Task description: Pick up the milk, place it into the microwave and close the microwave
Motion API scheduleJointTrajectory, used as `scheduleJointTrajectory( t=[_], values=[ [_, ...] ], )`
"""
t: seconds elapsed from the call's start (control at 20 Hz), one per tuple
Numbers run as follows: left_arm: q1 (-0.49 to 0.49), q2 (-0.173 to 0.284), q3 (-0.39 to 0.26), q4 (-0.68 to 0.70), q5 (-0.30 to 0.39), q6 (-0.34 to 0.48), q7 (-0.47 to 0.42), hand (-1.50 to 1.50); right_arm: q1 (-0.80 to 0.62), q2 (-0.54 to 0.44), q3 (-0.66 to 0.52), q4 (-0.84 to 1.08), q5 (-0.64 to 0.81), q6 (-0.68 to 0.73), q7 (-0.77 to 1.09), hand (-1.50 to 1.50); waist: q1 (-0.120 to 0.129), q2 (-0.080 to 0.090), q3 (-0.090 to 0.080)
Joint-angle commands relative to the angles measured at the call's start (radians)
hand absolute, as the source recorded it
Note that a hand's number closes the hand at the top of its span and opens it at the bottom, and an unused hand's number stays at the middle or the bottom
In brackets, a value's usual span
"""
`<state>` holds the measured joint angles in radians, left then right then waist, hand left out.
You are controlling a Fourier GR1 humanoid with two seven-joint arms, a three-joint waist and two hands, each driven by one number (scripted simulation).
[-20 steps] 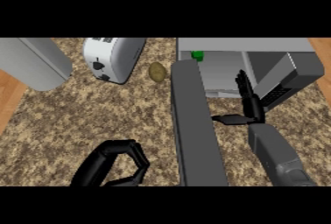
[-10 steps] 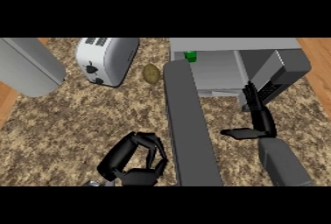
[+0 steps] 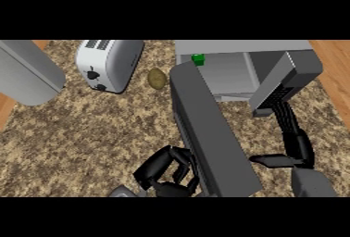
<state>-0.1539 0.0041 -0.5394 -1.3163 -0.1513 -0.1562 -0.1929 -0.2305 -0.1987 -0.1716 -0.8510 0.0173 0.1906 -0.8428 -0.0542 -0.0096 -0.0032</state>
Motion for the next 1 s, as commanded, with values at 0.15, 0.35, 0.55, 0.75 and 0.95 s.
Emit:
scheduleJointTrajectory(
  t=[0.15,0.35,0.55,0.75,0.95],
  values=[
    [-0.141,-0.004,-0.285,0.173,0.070,0.187,0.006,1.50,0.164,-0.037,-0.011,-0.316,-0.078,0.045,0.133,-1.50,-0.008,0.007,0.000],
    [-0.239,-0.004,-0.411,0.157,0.204,0.383,0.064,1.50,0.206,-0.077,-0.021,-0.459,-0.145,0.116,0.231,-1.50,-0.021,0.009,0.000],
    [-0.276,-0.004,-0.435,0.240,0.315,0.500,0.014,1.50,0.252,-0.095,-0.023,-0.522,-0.228,0.223,0.244,-1.50,-0.059,0.017,-0.001],
    [-0.376,-0.003,-0.423,0.223,0.416,0.607,-0.013,1.50,0.252,-0.104,-0.008,-0.571,-0.238,0.237,0.275,-1.50,-0.078,0.023,-0.002],
    [-0.401,-0.004,-0.433,0.231,0.494,0.687,-0.055,1.50,0.241,-0.141,-0.009,-0.643,-0.295,0.297,0.324,-1.50,-0.108,0.024,-0.004]
  ],
)
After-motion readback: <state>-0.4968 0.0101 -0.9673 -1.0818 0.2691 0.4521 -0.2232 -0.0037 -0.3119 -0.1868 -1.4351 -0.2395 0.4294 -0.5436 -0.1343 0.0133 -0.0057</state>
